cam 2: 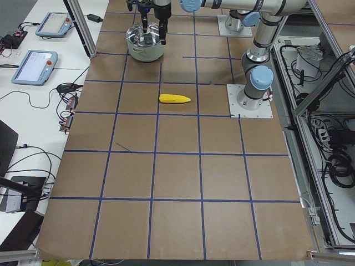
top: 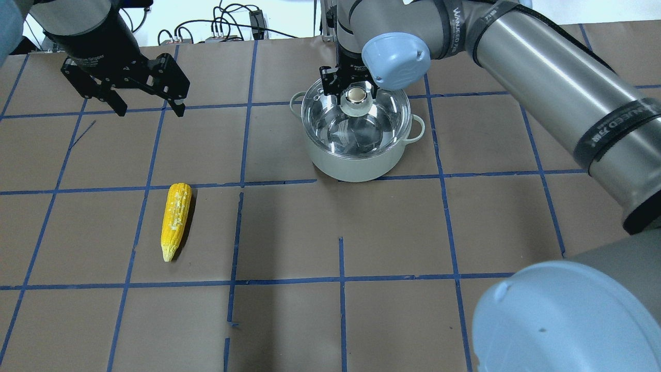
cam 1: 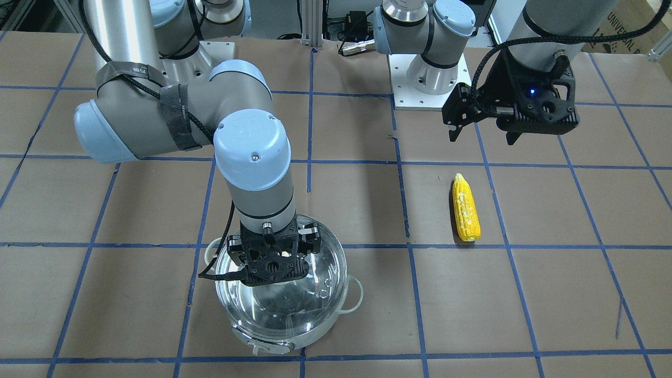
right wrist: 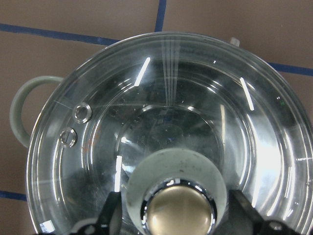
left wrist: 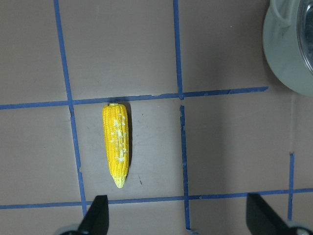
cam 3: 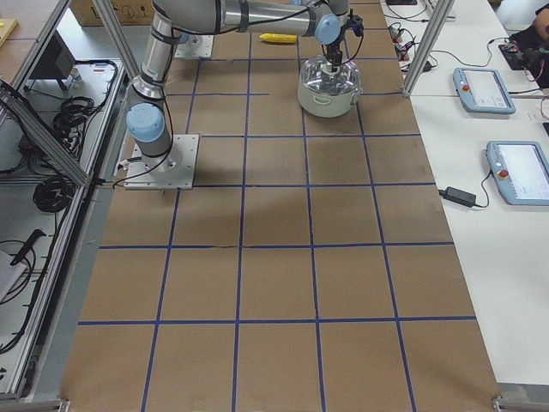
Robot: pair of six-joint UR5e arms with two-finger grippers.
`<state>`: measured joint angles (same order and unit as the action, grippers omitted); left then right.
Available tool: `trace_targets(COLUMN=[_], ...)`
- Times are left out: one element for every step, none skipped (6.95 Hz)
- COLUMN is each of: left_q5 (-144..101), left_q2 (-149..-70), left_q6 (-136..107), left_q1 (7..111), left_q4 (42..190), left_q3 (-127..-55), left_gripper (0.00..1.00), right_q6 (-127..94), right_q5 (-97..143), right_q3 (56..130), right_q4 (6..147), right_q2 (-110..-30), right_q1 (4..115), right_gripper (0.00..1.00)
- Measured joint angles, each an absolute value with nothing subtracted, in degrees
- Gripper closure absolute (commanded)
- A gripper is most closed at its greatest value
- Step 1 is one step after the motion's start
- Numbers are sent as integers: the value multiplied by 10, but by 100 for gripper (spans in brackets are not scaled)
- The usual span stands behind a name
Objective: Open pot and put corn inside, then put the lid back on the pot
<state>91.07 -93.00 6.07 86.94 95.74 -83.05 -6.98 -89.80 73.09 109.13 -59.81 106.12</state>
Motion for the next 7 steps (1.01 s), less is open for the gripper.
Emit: trace_targets(left_q5=[911, 912, 912, 912, 913, 913, 913], left_q2=[-931, -931, -931, -931, -930, -929, -928], left_q6=[61, 61, 61, 62, 62, 63, 63], left_q1=[868, 868, 867, 867, 866, 866, 866], left_q4=[957, 958, 959, 960, 961, 961, 961], left_q3=[-831, -832, -833, -834, -835, -835, -835], left_gripper=[0, 0, 0, 0, 0, 0, 0], right_q6=[-68, -68, -68, -67, -67, -67, -66], right_q5=[-898, -898, -897, -898, -898, -898, -898], right_q3=[730, 727, 724, 722, 720, 719, 719], right_q4=[1092, 1093, 1093, 1093, 1093, 1091, 1090], right_q2=[-597, -593, -589, -587, -587, -587, -588], right_q1=[1060, 1058, 1057, 1056, 1056, 1056, 1056], right_gripper=[21, 22, 48, 79, 87, 90, 90])
